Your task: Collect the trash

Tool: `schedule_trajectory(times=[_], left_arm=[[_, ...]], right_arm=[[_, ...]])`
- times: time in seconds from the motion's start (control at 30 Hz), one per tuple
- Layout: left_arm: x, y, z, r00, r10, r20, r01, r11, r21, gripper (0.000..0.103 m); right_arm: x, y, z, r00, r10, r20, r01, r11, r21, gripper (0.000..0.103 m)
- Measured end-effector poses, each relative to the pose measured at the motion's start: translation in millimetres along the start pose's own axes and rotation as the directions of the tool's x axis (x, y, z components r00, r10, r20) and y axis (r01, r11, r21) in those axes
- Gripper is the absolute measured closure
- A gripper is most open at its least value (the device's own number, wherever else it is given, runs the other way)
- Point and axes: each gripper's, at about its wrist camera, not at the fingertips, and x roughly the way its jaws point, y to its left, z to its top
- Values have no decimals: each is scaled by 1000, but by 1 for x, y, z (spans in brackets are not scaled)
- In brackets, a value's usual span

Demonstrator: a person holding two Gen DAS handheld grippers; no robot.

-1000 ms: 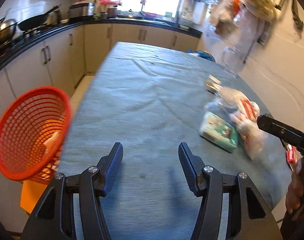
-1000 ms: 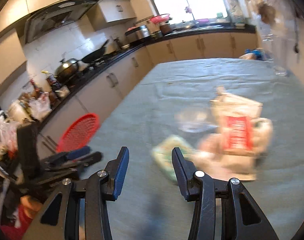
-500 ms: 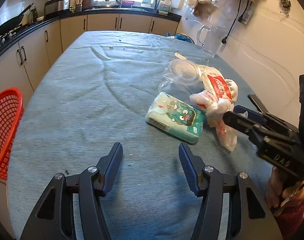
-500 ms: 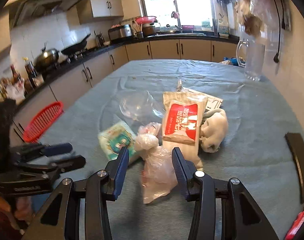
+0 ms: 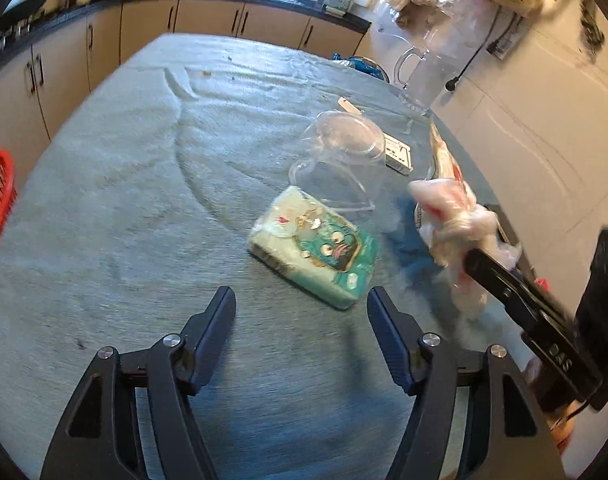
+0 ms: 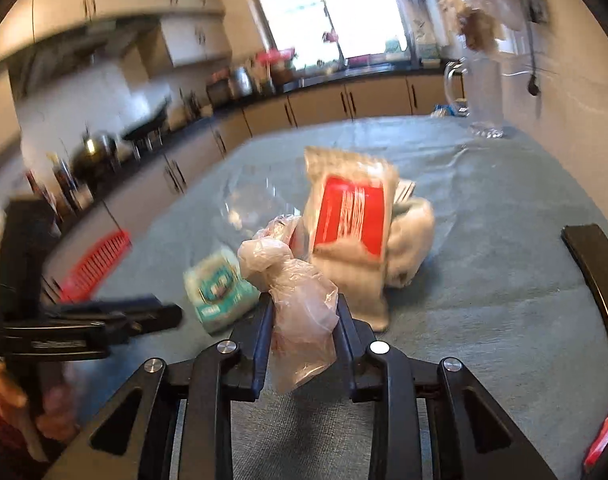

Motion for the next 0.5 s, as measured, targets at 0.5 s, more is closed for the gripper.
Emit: schedule_trajectory(times=[0.5], left_arm=[[40, -28, 32, 976, 215, -43, -219, 959, -179, 25]], right_arm=[[-22, -30, -4, 987, 98, 124, -116, 982, 148, 72]])
